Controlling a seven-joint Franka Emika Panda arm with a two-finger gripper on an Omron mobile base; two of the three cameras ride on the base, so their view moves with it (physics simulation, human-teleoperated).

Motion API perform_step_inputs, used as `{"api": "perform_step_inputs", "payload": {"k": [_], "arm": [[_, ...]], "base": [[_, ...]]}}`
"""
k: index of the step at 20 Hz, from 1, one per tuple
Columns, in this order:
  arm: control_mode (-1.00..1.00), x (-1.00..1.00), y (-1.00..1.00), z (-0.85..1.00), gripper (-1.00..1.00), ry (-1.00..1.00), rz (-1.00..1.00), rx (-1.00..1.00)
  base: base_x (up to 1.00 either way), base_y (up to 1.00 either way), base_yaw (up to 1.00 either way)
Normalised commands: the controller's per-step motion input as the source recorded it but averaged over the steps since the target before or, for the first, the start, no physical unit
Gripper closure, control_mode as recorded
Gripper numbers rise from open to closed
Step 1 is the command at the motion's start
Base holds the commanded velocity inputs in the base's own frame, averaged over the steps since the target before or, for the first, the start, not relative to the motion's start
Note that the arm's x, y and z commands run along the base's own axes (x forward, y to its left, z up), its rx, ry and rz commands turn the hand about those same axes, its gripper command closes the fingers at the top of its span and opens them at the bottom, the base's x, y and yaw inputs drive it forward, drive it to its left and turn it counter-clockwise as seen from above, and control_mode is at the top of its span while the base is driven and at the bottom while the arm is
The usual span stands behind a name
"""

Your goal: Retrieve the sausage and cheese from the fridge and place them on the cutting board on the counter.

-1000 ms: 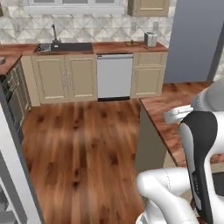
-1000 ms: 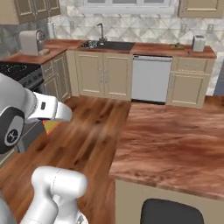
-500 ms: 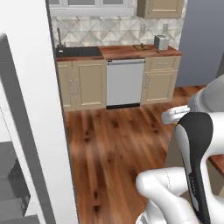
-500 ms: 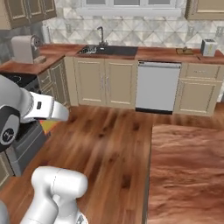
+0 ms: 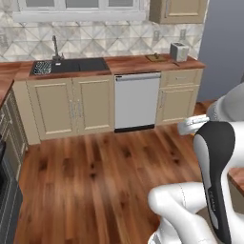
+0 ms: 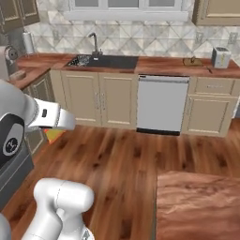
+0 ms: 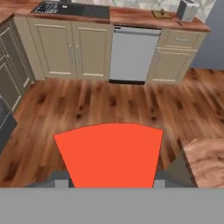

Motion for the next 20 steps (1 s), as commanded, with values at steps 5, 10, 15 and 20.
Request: {"api": "perform_step_inputs", "payload": {"k": [5, 10, 15, 20], "arm": [[1.00, 0.00, 0.00, 0.00, 1.00, 0.00, 0.00, 0.00], [1.00, 0.00, 0.00, 0.00, 1.00, 0.00, 0.00, 0.00], [1.00, 0.00, 0.00, 0.00, 1.00, 0.00, 0.00, 0.00], [1.00, 0.00, 0.00, 0.00, 1.00, 0.00, 0.00, 0.00]], "base": [[1.00, 0.00, -0.02], [1.00, -0.04, -0.03], [1.00, -0.19, -0.07], [1.00, -0.24, -0.07]]}}
